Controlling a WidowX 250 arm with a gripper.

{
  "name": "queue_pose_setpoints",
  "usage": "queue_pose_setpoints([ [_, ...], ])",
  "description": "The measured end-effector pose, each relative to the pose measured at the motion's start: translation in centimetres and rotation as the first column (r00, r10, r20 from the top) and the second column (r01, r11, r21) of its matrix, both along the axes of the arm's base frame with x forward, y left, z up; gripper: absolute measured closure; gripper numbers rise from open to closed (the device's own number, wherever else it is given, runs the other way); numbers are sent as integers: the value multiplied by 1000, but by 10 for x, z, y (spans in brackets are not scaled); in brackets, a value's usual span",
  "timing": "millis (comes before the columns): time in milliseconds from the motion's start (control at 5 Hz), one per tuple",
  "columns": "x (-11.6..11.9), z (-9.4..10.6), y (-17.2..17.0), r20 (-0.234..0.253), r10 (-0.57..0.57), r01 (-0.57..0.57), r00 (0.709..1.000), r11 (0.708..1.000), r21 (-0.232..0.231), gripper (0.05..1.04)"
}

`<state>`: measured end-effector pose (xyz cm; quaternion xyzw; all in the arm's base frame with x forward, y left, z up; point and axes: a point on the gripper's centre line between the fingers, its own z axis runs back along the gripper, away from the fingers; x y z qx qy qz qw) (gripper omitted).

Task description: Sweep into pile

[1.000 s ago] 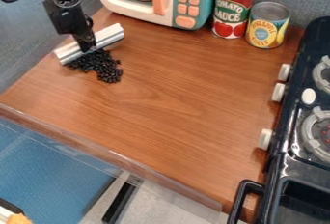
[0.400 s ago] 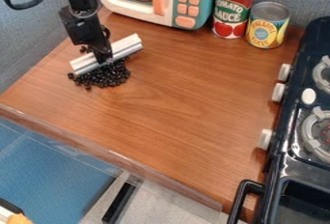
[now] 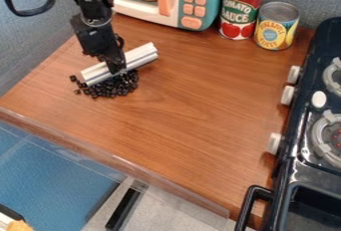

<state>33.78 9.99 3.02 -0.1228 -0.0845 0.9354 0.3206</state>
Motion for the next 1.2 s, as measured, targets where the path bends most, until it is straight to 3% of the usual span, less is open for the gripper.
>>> queue_pose_setpoints([
  [400,4,6,0,11,-16,16,1000,1000,8,753],
  [800,11,21,28,39,42,-43,998,999,20,753],
  [1000,6,25,44,33,96,-97,995,995,36,753],
  [1200,-4,24,54,-10,208,-207,978,977,55,753],
])
